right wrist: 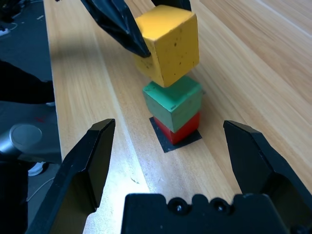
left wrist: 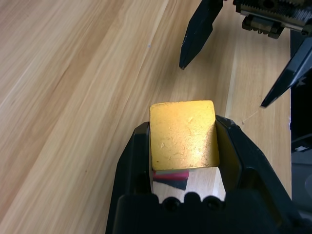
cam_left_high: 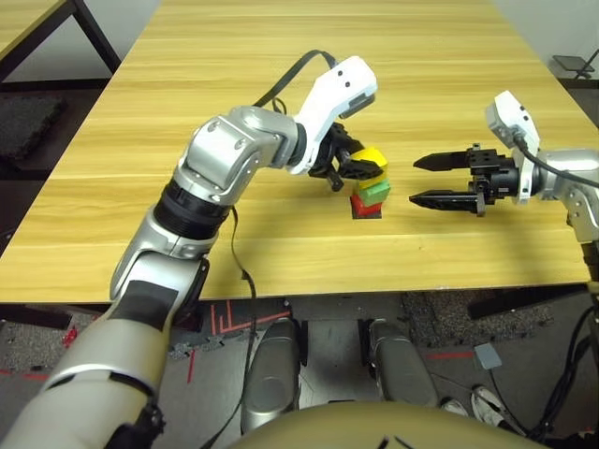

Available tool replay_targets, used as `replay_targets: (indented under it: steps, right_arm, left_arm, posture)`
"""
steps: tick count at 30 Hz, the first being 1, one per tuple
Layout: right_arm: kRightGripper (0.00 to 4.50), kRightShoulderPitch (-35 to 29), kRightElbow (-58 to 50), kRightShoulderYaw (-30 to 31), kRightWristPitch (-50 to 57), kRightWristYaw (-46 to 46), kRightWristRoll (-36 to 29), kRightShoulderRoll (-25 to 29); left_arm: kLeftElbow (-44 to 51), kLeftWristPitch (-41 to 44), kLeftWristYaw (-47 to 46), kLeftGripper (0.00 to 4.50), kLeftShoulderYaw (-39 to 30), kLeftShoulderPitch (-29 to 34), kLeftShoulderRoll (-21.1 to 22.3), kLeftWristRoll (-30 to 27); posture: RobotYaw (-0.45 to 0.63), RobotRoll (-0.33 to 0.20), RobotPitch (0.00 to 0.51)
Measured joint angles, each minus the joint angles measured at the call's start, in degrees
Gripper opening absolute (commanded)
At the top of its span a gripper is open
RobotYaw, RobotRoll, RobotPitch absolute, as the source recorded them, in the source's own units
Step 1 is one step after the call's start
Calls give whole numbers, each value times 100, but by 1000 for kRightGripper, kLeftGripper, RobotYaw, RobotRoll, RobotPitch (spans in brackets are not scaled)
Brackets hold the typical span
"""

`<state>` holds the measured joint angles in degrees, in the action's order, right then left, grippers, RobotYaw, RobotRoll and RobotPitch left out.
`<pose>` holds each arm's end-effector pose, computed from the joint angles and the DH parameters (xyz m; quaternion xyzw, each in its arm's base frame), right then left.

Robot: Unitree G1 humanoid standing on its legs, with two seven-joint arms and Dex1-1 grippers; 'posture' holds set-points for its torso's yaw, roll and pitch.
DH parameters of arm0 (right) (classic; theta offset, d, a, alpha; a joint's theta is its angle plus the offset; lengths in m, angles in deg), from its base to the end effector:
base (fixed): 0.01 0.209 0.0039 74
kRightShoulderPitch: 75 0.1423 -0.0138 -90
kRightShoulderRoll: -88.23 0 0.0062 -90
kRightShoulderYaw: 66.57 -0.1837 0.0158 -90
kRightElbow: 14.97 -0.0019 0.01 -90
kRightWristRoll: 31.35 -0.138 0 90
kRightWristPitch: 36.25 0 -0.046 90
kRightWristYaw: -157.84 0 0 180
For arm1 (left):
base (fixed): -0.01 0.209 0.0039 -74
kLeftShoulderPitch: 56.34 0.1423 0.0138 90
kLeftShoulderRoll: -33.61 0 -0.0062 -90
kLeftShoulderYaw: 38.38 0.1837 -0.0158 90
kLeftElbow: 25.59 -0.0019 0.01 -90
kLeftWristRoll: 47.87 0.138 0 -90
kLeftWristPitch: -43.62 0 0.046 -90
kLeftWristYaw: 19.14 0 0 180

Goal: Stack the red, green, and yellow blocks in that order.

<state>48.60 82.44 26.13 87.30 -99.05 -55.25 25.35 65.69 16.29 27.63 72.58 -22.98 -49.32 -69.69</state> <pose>0.2870 -0.2572 0.1888 -0.0850 0.1495 0.5879 0.7904 0.2993 0.0987 0.2337 0.1607 0.1927 -0.5488 0.7974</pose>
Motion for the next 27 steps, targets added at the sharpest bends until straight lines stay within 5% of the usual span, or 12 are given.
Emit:
replay_targets:
  steps: [27]
  right_arm:
    - [4500, -79, -129, -76, 58, 260, -177, -62]
  left_arm:
    - [-282, -368, 153, 1902, 222, 69, -167, 412]
  posture:
    - [198, -65, 126]
